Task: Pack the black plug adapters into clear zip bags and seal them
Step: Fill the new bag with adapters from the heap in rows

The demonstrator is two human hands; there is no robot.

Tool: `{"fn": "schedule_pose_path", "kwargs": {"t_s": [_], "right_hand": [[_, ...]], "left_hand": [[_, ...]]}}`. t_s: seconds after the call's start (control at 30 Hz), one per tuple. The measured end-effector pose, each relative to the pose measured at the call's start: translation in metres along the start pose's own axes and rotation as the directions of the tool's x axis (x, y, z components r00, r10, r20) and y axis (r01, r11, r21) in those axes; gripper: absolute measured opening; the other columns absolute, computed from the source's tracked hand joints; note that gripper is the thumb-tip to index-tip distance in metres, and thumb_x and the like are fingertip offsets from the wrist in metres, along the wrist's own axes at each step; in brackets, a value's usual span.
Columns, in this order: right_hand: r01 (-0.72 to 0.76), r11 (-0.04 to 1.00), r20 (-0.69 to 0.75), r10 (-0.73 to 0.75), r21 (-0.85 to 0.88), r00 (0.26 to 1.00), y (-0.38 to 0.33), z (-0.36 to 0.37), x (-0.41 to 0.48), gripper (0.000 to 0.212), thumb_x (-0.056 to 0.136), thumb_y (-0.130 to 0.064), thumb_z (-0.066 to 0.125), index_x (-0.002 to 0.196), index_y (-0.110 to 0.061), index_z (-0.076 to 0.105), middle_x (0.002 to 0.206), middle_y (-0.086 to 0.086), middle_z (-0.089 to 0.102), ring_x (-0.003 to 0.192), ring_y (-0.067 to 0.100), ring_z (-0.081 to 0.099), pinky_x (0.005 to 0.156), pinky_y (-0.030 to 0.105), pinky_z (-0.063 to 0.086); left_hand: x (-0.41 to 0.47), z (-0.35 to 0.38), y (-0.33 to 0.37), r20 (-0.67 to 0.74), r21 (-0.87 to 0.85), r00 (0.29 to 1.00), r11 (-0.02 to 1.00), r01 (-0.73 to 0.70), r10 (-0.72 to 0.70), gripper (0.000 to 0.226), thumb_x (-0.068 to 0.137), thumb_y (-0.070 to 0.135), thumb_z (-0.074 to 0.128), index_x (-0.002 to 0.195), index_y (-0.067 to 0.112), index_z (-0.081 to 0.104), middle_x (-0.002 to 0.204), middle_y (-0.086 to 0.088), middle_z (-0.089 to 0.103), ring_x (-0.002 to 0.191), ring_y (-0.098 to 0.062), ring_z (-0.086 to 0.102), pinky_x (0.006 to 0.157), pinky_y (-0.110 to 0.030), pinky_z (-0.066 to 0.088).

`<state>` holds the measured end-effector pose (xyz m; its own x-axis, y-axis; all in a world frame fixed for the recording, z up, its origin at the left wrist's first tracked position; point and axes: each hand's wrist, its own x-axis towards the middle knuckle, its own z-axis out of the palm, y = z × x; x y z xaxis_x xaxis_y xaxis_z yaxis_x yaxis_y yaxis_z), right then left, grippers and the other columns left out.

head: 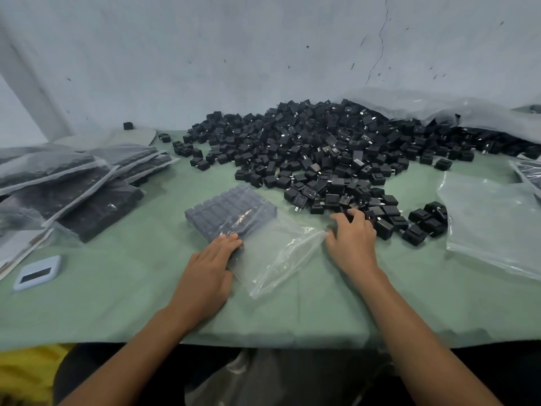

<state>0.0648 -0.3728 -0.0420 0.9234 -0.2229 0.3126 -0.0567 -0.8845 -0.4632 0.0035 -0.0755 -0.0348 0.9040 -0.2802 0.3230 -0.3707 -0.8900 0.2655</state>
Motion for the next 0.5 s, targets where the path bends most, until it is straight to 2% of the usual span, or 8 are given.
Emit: {"fn": "schedule_pose_path", "kwargs": {"t_s": [0.1, 0.17, 0.27, 0.37, 0.43, 0.5], "right_hand": [[-0.005, 0.985, -0.049, 0.013, 0.172, 0.999, 0.003, -0.002, 0.000, 0.030, 0.090, -0.010, 0.059, 0.120, -0.013, 0.058, 0.129, 0.013, 0.048, 0.113, 0.031, 0.050, 0.100, 0.040, 0.038], [-0.014, 0.955, -0.099, 0.045, 0.295, 0.994, 0.005, -0.005, 0.000, 0.024, 0.089, -0.007, 0.059, 0.112, -0.016, 0.056, 0.120, 0.007, 0.051, 0.106, 0.025, 0.052, 0.090, 0.034, 0.041], [-0.080, 0.851, -0.127, 0.169, 0.519, 0.977, 0.007, -0.011, -0.001, 0.015, 0.093, -0.023, 0.059, 0.102, -0.028, 0.047, 0.100, -0.004, 0.056, 0.091, 0.019, 0.055, 0.076, 0.030, 0.039], [-0.173, 0.669, -0.055, 0.306, 0.723, 0.951, 0.007, -0.017, -0.003, 0.012, 0.091, -0.046, 0.050, 0.097, -0.037, 0.043, 0.086, -0.010, 0.062, 0.084, 0.019, 0.061, 0.075, 0.036, 0.046], [-0.185, 0.625, -0.040, 0.328, 0.758, 0.944, 0.007, -0.018, -0.005, 0.010, 0.089, -0.049, 0.044, 0.091, -0.040, 0.047, 0.078, -0.010, 0.068, 0.073, 0.016, 0.063, 0.072, 0.036, 0.048], [-0.174, 0.627, -0.026, 0.297, 0.759, 0.954, 0.006, -0.019, -0.006, 0.016, 0.091, -0.048, 0.039, 0.087, -0.039, 0.052, 0.076, -0.007, 0.070, 0.065, 0.011, 0.063, 0.068, 0.033, 0.047]], "left_hand": [[-0.001, 0.001, 0.000, -0.008, 0.004, 1.000, 1.000, -0.004, 0.004, 0.063, 0.083, 0.002, 0.057, 0.142, 0.023, 0.047, 0.155, 0.012, 0.038, 0.146, -0.009, 0.030, 0.102, -0.032, 0.037], [-0.001, 0.001, -0.001, -0.010, 0.009, 1.000, 1.000, -0.008, 0.008, 0.063, 0.083, 0.002, 0.056, 0.142, 0.023, 0.047, 0.155, 0.011, 0.038, 0.146, -0.009, 0.031, 0.101, -0.031, 0.037], [-0.001, 0.001, -0.002, -0.011, 0.011, 1.000, 1.000, -0.014, 0.014, 0.061, 0.082, 0.010, 0.048, 0.142, 0.023, 0.048, 0.155, 0.011, 0.039, 0.146, -0.009, 0.031, 0.099, -0.031, 0.037], [0.000, 0.001, -0.001, -0.016, 0.021, 1.000, 1.000, -0.016, 0.016, 0.061, 0.081, 0.013, 0.044, 0.142, 0.023, 0.048, 0.155, 0.011, 0.039, 0.145, -0.009, 0.032, 0.098, -0.031, 0.038], [-0.001, 0.001, 0.000, -0.022, 0.020, 1.000, 1.000, -0.015, 0.016, 0.060, 0.084, 0.009, 0.049, 0.142, 0.023, 0.048, 0.155, 0.010, 0.040, 0.145, -0.010, 0.032, 0.097, -0.030, 0.037], [-0.001, 0.001, 0.000, -0.026, 0.017, 1.000, 1.000, -0.012, 0.013, 0.061, 0.084, 0.003, 0.055, 0.142, 0.023, 0.048, 0.155, 0.010, 0.040, 0.145, -0.010, 0.032, 0.098, -0.030, 0.037]]}}
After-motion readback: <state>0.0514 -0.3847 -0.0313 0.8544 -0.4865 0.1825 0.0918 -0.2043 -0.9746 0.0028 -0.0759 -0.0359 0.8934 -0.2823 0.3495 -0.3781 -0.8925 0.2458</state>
